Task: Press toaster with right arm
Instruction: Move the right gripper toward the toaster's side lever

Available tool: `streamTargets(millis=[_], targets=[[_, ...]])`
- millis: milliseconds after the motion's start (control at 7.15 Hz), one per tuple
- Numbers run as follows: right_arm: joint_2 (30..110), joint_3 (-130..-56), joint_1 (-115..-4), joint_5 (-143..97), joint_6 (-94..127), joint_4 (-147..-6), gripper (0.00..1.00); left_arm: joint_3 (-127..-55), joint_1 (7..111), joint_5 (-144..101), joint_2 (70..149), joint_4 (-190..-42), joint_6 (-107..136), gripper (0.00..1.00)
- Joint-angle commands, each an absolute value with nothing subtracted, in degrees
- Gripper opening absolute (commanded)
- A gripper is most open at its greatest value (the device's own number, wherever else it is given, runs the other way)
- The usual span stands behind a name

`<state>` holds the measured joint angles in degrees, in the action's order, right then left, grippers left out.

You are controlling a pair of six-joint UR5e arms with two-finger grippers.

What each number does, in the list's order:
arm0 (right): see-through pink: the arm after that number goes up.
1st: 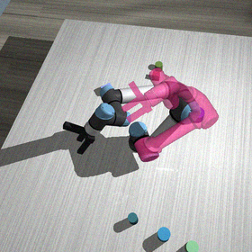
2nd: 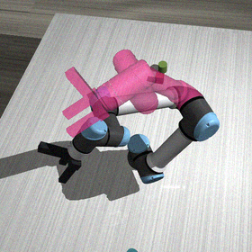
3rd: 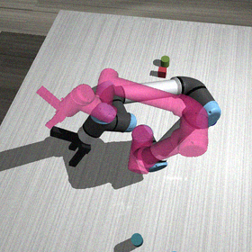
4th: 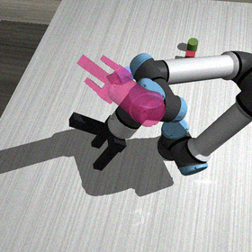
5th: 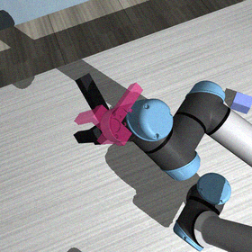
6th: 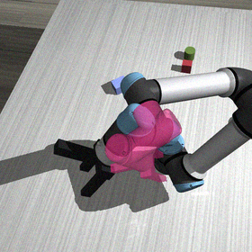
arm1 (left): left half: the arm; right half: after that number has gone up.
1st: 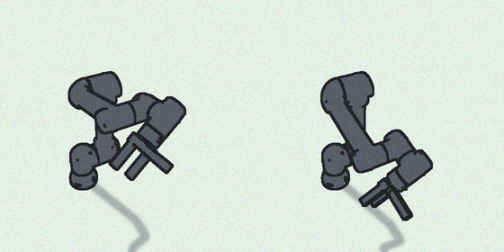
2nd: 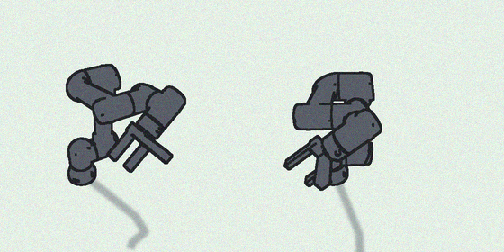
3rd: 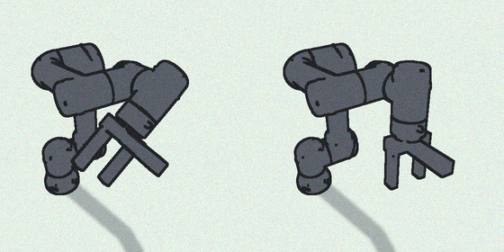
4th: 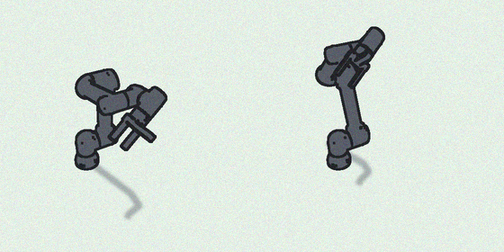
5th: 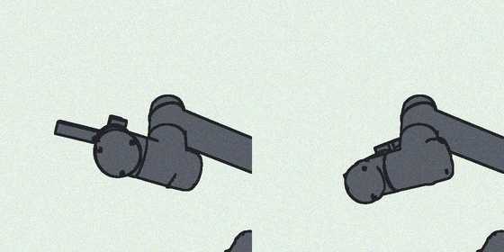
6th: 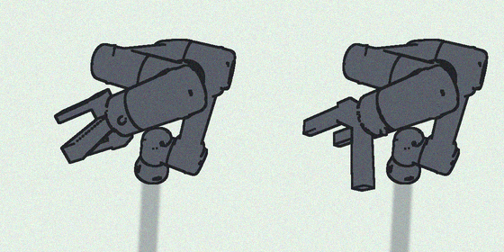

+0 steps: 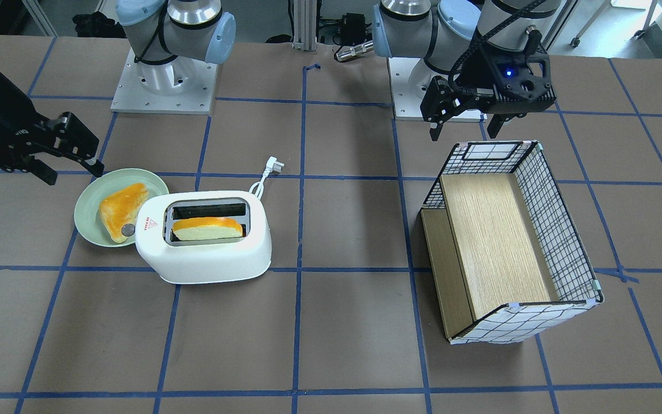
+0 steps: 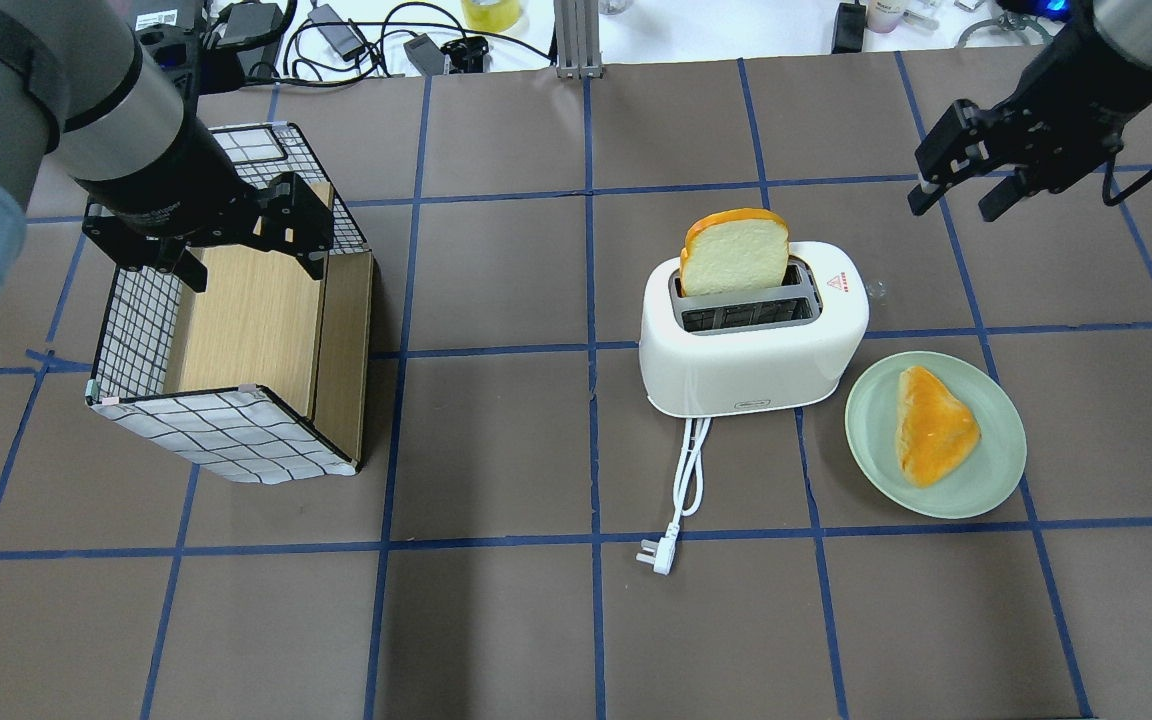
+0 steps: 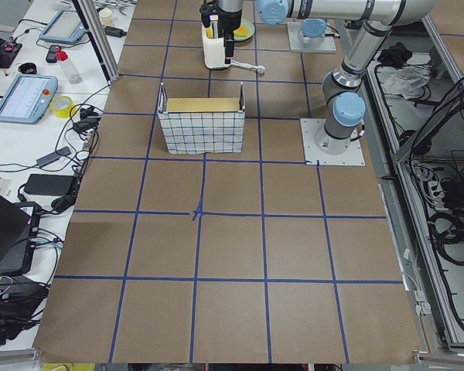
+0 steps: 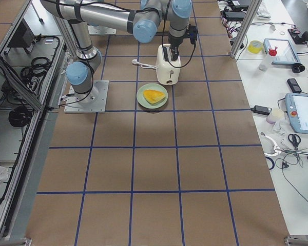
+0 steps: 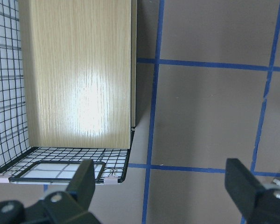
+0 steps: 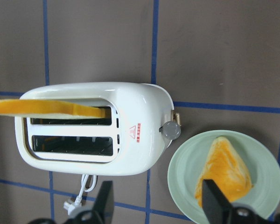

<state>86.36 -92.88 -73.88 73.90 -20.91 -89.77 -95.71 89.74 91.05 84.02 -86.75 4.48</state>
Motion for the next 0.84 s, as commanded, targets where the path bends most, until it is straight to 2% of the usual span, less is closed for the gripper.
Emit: streamTargets(millis=[0,699], targets=[[83.3,-96.9,-72.3,69.3,-24.8,-91.8,0.43,-95.7,89.7,91.1,84.0,-86.7,4.5,1.00],[78.7,-97.2,-67.0,62.8,-30.9,-91.9,0.14,-95.7,89.7,91.1,84.0,-86.7,4.5,1.00]])
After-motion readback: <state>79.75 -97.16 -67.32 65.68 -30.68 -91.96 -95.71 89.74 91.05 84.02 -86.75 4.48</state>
